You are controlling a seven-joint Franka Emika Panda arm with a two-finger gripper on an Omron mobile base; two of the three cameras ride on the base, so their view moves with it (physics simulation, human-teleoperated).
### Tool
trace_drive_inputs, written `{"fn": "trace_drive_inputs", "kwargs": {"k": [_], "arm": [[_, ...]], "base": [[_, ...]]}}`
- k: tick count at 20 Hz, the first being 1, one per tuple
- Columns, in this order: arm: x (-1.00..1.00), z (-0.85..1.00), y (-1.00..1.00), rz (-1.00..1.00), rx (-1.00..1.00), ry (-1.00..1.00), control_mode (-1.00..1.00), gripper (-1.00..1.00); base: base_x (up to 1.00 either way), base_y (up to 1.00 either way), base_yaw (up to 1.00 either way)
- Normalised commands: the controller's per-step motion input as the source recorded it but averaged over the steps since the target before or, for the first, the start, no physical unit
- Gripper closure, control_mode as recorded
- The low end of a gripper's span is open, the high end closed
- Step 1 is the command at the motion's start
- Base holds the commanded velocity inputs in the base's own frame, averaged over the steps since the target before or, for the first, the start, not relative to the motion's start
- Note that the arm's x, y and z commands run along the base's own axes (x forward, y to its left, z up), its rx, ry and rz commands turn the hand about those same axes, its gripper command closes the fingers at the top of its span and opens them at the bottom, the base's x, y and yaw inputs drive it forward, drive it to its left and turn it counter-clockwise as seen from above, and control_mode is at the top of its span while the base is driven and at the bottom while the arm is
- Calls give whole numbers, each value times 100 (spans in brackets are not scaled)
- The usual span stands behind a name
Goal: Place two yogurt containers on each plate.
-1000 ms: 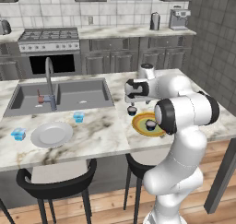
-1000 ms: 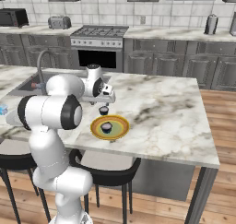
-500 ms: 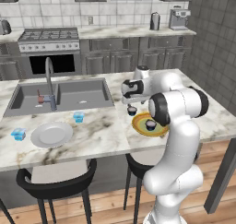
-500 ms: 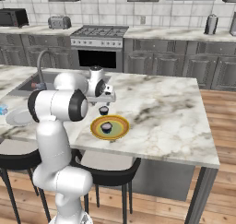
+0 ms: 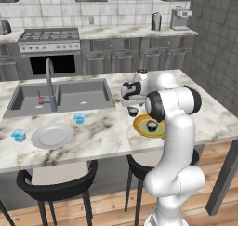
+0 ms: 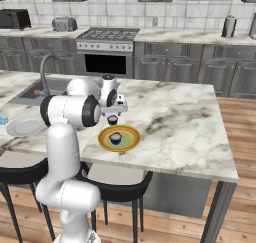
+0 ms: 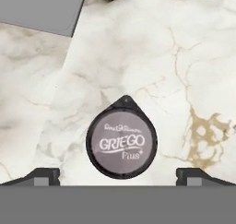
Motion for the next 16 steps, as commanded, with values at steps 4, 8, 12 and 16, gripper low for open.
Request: {"fn": "trace_drive_inputs", "kwargs": {"k": [4,8,12,16], "arm": [[10,-34,1,0,0,1,-100,-100],[0,-22,10,0,0,0,-100,-100],[0,-17,11,0,0,0,-100,-100],[0,-16,1,0,0,0,-100,-100]], "base": [[0,0,0],[0,0,0],[0,0,0],[0,0,0]]}}
